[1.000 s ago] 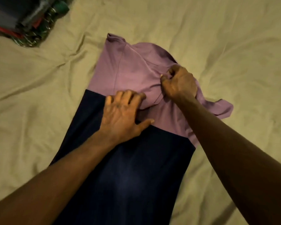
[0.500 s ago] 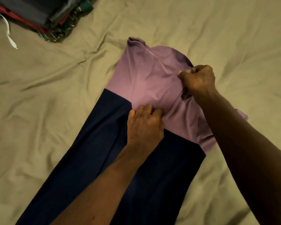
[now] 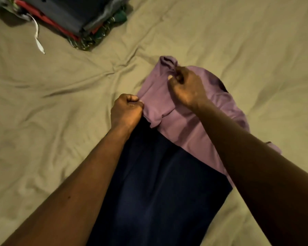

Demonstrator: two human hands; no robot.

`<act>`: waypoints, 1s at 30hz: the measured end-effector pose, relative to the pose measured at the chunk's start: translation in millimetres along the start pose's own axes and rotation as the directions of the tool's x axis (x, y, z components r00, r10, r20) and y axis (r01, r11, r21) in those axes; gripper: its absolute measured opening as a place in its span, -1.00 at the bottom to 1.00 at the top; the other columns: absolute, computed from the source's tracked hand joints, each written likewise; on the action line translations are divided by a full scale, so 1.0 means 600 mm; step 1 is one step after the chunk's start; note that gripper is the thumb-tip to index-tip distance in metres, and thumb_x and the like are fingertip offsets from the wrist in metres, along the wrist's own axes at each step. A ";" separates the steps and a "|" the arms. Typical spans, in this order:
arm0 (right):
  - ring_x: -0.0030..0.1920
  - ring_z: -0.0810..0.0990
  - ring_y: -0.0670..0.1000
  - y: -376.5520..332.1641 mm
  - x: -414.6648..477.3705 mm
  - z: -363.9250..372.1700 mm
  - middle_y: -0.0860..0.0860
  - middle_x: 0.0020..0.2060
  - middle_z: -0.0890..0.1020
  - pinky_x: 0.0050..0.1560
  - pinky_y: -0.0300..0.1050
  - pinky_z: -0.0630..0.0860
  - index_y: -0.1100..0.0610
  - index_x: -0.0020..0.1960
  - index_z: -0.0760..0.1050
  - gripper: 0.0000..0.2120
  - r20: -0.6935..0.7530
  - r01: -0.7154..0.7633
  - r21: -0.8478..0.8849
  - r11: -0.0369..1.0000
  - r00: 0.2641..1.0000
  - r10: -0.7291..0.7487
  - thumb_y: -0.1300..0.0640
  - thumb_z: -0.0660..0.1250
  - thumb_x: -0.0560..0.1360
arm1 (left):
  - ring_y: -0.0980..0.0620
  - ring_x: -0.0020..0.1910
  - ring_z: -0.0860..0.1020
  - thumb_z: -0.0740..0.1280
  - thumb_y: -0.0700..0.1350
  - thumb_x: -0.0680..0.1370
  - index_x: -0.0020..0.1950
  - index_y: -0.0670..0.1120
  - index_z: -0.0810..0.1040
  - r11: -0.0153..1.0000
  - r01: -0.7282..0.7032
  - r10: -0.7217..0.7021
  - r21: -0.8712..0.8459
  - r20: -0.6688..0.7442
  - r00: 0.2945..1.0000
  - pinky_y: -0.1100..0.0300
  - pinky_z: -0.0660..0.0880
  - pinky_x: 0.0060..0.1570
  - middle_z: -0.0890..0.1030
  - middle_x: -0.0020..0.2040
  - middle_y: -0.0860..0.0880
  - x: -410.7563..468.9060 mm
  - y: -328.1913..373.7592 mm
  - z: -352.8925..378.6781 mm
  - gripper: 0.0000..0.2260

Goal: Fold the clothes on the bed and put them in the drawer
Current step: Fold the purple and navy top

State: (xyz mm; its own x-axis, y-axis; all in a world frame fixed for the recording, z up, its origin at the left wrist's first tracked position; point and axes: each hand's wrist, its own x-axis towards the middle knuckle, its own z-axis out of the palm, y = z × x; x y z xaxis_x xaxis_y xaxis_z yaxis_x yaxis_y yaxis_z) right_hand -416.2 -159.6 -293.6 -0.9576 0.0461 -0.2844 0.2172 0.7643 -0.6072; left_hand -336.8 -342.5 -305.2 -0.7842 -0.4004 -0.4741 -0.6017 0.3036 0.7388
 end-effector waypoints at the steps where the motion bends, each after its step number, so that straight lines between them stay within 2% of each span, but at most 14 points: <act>1: 0.29 0.48 0.26 0.011 -0.005 0.016 0.13 0.28 0.56 0.30 0.18 0.45 -0.04 0.46 0.40 -0.50 0.007 0.065 -0.142 0.988 0.998 -0.065 -0.18 0.19 0.57 | 0.12 -0.17 0.60 0.47 -0.05 0.52 0.11 0.05 0.57 1.000 -0.029 0.029 0.011 0.008 1.000 0.26 0.51 -0.04 0.60 -0.18 0.15 -0.004 -0.006 -0.001 -0.80; 4: 0.38 0.35 0.25 0.029 -0.033 0.037 0.13 0.47 0.37 0.32 0.23 0.34 0.01 0.64 0.13 -0.35 -0.040 0.164 -0.311 0.936 0.982 -0.185 -0.17 0.19 0.62 | 0.28 -0.28 0.53 0.50 -0.12 0.51 0.25 0.01 0.48 0.987 -0.161 0.160 0.031 0.016 0.987 0.41 0.45 -0.18 0.54 -0.21 0.13 -0.033 -0.021 0.001 -0.64; 6: 0.41 0.36 0.24 0.039 -0.057 0.039 0.12 0.50 0.37 0.34 0.23 0.35 0.04 0.64 0.13 -0.32 -0.127 0.179 -0.278 0.944 0.967 -0.221 -0.18 0.19 0.61 | 0.24 -0.17 0.57 0.50 -0.16 0.49 0.35 -0.01 0.42 0.959 -0.280 0.281 0.049 -0.020 0.959 0.33 0.52 -0.06 0.55 -0.02 0.08 -0.059 -0.031 0.000 -0.52; 8: 0.40 0.40 0.22 0.057 -0.095 0.038 0.12 0.46 0.43 0.35 0.22 0.37 0.07 0.60 0.23 -0.35 -0.261 0.144 -0.222 0.964 0.944 -0.201 -0.16 0.22 0.59 | 0.07 0.02 0.57 0.48 -0.14 0.50 0.34 -0.02 0.42 0.889 -0.428 0.445 0.167 -0.088 0.891 0.15 0.54 0.04 0.50 0.15 0.01 -0.095 -0.045 -0.003 -0.55; 10: 0.38 0.43 0.21 0.085 -0.144 0.026 0.12 0.42 0.47 0.34 0.20 0.35 0.07 0.55 0.33 -0.42 -0.394 0.024 -0.248 0.969 0.911 -0.124 -0.14 0.23 0.59 | -0.03 0.04 0.55 0.43 -0.11 0.55 0.23 -0.05 0.49 0.807 -0.528 0.564 0.265 -0.076 0.822 0.00 0.55 0.00 0.49 0.12 -0.01 -0.142 -0.067 -0.006 -0.72; 13: 0.44 0.36 0.27 0.172 -0.221 -0.013 0.18 0.46 0.41 0.39 0.22 0.24 0.09 0.53 0.33 -0.39 -0.550 -0.346 -0.379 0.858 0.830 0.092 -0.21 0.20 0.58 | -0.03 0.01 0.55 0.40 -0.08 0.58 0.17 -0.05 0.55 0.679 -0.675 0.655 0.287 0.177 0.734 -0.04 0.55 -0.10 0.51 0.08 0.00 -0.218 -0.108 0.011 -0.82; 15: 0.41 0.36 0.29 0.231 -0.256 -0.047 0.24 0.41 0.42 0.37 0.25 0.23 0.14 0.48 0.35 -0.34 -0.610 -0.543 -0.345 0.766 0.750 0.257 -0.27 0.18 0.55 | -0.02 0.01 0.55 0.39 -0.05 0.58 0.19 -0.04 0.55 0.626 -0.736 0.668 0.256 0.312 0.676 -0.01 0.55 -0.13 0.51 0.07 0.02 -0.252 -0.116 0.037 -0.79; 17: 0.29 0.43 0.31 0.283 -0.274 -0.087 0.27 0.26 0.50 0.27 0.22 0.32 0.17 0.32 0.43 -0.44 -0.555 -0.603 -0.353 0.715 0.750 0.359 -0.25 0.17 0.56 | -0.04 0.03 0.54 0.39 -0.01 0.57 0.21 -0.03 0.52 0.635 -0.736 0.648 0.236 0.356 0.673 0.00 0.55 -0.13 0.51 0.08 0.01 -0.268 -0.091 0.081 -0.76; 19: 0.18 0.51 0.30 0.318 -0.286 -0.132 0.24 0.13 0.59 0.13 0.12 0.41 0.15 0.16 0.50 -0.60 -0.489 -0.545 -0.335 0.769 0.798 0.352 -0.17 0.19 0.61 | -0.08 0.09 0.55 0.39 0.01 0.57 0.25 -0.01 0.46 0.685 -0.695 0.593 0.218 0.389 0.705 -0.03 0.55 -0.03 0.50 0.14 -0.01 -0.272 -0.050 0.135 -0.71; 21: 0.09 0.59 0.26 0.331 -0.288 -0.173 0.18 0.03 0.66 -0.02 -0.03 0.42 0.11 0.07 0.54 -0.68 -0.497 -0.520 -0.116 0.846 0.769 0.404 -0.13 0.23 0.62 | -0.12 0.17 0.53 0.40 0.02 0.57 0.31 0.01 0.43 0.746 -0.625 0.507 0.229 0.412 0.757 -0.04 0.50 0.13 0.47 0.22 -0.05 -0.261 -0.012 0.185 -0.65; 23: 0.05 0.63 0.23 0.342 -0.287 -0.196 0.13 -0.02 0.69 -0.04 -0.09 0.42 0.10 0.00 0.58 -0.66 -0.483 -0.519 0.138 0.843 0.708 0.515 -0.18 0.26 0.60 | -0.15 0.24 0.51 0.39 0.02 0.57 0.34 0.00 0.43 0.764 -0.569 0.430 0.304 0.419 0.800 0.01 0.41 0.23 0.44 0.29 -0.08 -0.241 0.018 0.222 -0.63; 25: 0.00 0.67 0.22 0.350 -0.300 -0.211 0.09 -0.10 0.71 0.02 0.05 0.58 0.10 -0.12 0.62 -0.55 -0.297 -0.508 0.331 0.795 0.744 0.599 -0.31 0.34 0.51 | -0.18 0.28 0.49 0.41 0.04 0.57 0.32 -0.01 0.45 0.780 -0.501 0.342 0.376 0.416 0.843 0.02 0.39 0.27 0.43 0.32 -0.12 -0.229 0.034 0.249 -0.63; 27: -0.05 0.69 0.10 0.360 -0.328 -0.221 0.01 -0.10 0.71 0.01 0.05 0.65 0.07 -0.05 0.64 -0.58 -0.040 -0.516 0.385 0.765 0.819 0.573 -0.28 0.51 0.41 | -0.21 0.30 0.48 0.42 0.05 0.56 0.30 -0.02 0.44 0.804 -0.438 0.279 0.402 0.396 0.875 0.00 0.38 0.30 0.41 0.33 -0.13 -0.235 0.038 0.262 -0.64; 30: -0.07 0.69 0.03 0.378 -0.343 -0.230 0.05 -0.02 0.73 -0.04 -0.06 0.66 0.15 0.10 0.66 -0.54 0.116 -0.508 0.398 0.764 0.854 0.507 -0.07 0.66 0.32 | -0.18 0.20 0.49 0.39 0.08 0.56 0.21 -0.01 0.45 0.755 -0.556 0.441 0.346 0.359 0.823 -0.07 0.44 0.23 0.44 0.21 -0.09 -0.286 0.018 0.254 -0.70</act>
State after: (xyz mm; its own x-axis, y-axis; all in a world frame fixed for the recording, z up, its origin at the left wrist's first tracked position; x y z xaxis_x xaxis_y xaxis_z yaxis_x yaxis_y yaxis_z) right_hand -196.0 93.4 -270.4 -0.6855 0.3524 -0.6371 0.7277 0.3044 -0.6146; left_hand -232.2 -138.7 -288.8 -0.9650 0.1148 -0.2359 -0.0709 0.7515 0.6559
